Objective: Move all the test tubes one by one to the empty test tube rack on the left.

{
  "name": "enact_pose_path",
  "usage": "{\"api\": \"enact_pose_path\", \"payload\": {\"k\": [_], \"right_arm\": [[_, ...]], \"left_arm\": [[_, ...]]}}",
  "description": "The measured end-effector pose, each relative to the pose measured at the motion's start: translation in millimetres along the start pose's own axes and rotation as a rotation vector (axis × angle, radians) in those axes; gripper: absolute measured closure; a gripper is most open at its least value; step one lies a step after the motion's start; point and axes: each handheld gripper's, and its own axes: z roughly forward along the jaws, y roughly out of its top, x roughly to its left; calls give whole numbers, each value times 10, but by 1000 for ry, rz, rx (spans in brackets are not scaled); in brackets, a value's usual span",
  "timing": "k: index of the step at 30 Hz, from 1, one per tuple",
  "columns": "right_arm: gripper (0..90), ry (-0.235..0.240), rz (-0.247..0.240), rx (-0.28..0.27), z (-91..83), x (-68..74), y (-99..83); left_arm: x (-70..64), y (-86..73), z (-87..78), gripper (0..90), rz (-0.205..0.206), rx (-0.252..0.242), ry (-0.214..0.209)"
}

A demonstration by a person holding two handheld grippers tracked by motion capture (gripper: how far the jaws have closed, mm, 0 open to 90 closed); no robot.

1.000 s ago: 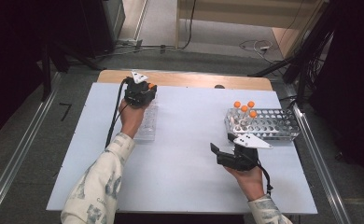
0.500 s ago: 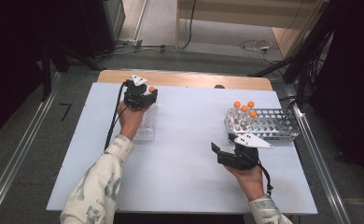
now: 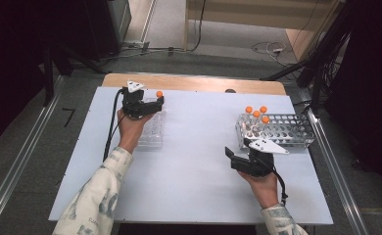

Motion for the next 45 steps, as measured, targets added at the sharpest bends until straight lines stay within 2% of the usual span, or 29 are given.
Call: {"api": "enact_pose_path", "payload": {"k": [5,7,10,14,16,22,24,26,33,35,39,41,45], "right_arm": [[231,-35,18,-10,-6,-90,15],[236,-67,42,-16,-28,-176,24],[240,-88,58,-24,-47,-242,28],[252,-124,77,-35,-82,-352,36],[264,-154,81,-39,-100,-426,39],[273,-191,100,-40,-108,-541,41],[279,-200,103,-40,-101,-579,40],[287,-209,106,-37,-86,-610,41],[328,-236,113,-28,24,-708,44],[350,-249,122,-33,69,-748,42],[396,-254,130,-38,133,-791,53],[466,-266,129,-43,164,-806,65],[528,-281,133,-43,219,-836,56]], "left_arm": [[-27,12,-116,152,-2,-32,2],[-52,13,-167,152,1,-50,-2],[-92,6,-243,152,8,-70,-4],[-155,-9,-339,152,25,-63,15],[-201,-36,-416,152,24,-69,0],[-342,-164,-614,152,41,-87,-40],[-382,-223,-664,152,61,-89,-44],[-418,-280,-696,153,70,-90,-46],[-534,-469,-796,153,76,-83,-108],[-565,-483,-822,155,94,-69,-118],[-575,-500,-884,155,92,-82,-135],[-571,-506,-890,155,88,-86,-137],[-598,-534,-869,155,91,-77,-145]]}}
